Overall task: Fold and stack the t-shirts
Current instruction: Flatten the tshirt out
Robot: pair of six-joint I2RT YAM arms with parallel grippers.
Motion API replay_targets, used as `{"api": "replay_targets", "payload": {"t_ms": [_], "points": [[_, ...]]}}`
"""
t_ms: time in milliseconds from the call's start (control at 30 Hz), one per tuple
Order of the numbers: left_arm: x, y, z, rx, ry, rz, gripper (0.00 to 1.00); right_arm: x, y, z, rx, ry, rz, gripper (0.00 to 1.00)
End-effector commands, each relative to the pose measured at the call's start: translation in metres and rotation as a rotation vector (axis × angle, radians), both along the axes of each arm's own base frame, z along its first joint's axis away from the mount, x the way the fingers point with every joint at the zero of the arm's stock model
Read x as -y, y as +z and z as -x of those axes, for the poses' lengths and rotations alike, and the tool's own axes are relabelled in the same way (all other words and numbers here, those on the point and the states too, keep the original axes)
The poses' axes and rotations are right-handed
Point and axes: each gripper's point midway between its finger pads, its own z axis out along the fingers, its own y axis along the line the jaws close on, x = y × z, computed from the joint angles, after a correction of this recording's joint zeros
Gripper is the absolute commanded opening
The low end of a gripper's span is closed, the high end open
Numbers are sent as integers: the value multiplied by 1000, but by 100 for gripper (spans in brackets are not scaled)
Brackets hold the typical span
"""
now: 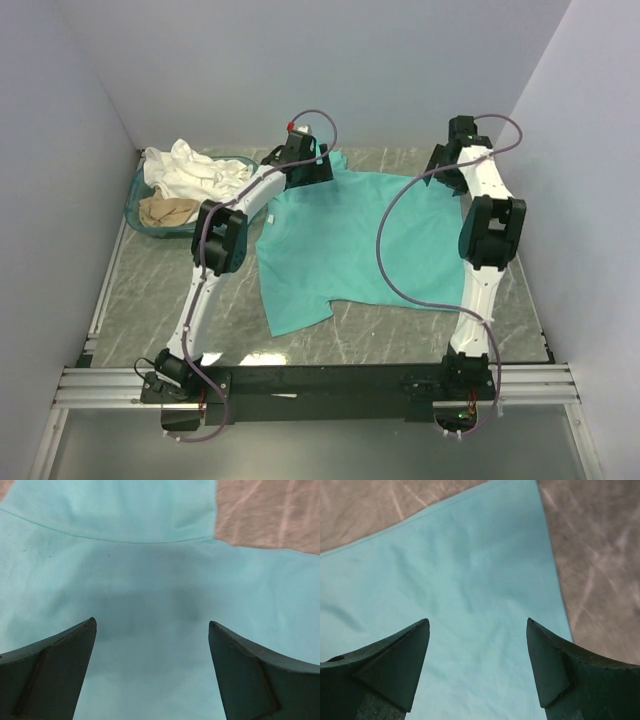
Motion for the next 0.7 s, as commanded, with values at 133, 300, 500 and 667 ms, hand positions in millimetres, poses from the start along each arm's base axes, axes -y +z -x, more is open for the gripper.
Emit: {"api": "replay_targets", "payload": {"t_ms": [133,300,500,667], "points": [[4,206,77,281,-60,73,99,-10,137,89,288,-61,-25,85],[-8,197,195,228,-48,54,99,-24,126,172,376,-101,-82,85],[-48,129,320,52,21,165,99,-37,102,261,485,-118,-129,89],[-80,59,401,-128,46,142,99,-33,90,299,578,-176,-123,95]]}}
